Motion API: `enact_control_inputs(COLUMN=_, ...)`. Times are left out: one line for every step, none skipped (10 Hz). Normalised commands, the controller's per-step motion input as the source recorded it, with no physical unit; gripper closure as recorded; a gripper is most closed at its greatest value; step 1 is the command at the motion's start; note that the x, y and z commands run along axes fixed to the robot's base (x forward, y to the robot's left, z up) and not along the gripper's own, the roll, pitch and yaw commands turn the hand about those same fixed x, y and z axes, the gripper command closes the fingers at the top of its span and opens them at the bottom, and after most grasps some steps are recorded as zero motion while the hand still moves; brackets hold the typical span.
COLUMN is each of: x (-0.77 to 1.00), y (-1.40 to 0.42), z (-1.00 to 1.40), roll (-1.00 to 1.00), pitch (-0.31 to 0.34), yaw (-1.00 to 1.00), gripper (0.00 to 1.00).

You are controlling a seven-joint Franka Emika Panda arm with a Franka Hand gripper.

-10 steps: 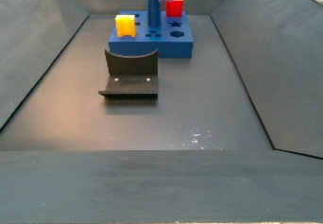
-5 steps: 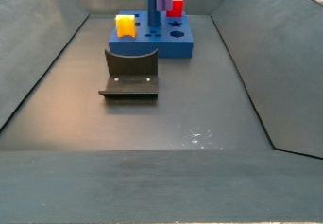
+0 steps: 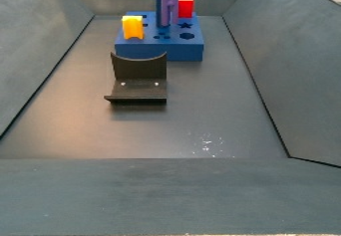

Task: Pick up the 3 prong object. Move up. Move to above the board. Insert the 3 prong object.
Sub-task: Insert the 3 prong object.

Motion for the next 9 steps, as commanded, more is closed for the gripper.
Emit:
enact_control_inputs(x=0.5, y=0.0, z=-0.24, roll=0.08, pitch=0.076, yaw=0.0, gripper=1.0)
enact_control_inputs(x=0.43, y=0.0, z=-0.19, roll=0.06, pitch=0.064, yaw=-0.18, gripper=1.0)
enact_control_inputs(x=0.0, y=0.0, z=0.0, roll=0.01, pitch=0.0, yaw=0.04, gripper=1.0)
enact_control_inputs(x=0.0, y=0.0, z=-0.11, roll=0.0, pitch=0.0, yaw=0.0, gripper=1.0)
enact_control_inputs(x=0.34, y=0.04, z=-0.15, roll=0.0, pitch=0.004, yaw=-0.2, gripper=1.0)
enact_control_inputs(x=0.24, y=0.0, z=-0.06, roll=0.0, pitch=0.0, yaw=-0.25, gripper=1.0)
enact_control_inputs(x=0.0, y=0.0, z=-0.09, roll=0.0, pitch=0.0, yaw=0.0, gripper=1.0)
enact_control_inputs(x=0.01, y=0.2, z=-0.15, roll=0.02, pitch=0.0, yaw=-0.11, gripper=1.0)
enact_control_inputs(x=0.0, y=0.27, z=-0.05, roll=0.0, pitch=0.003, yaw=-0.08, gripper=1.0)
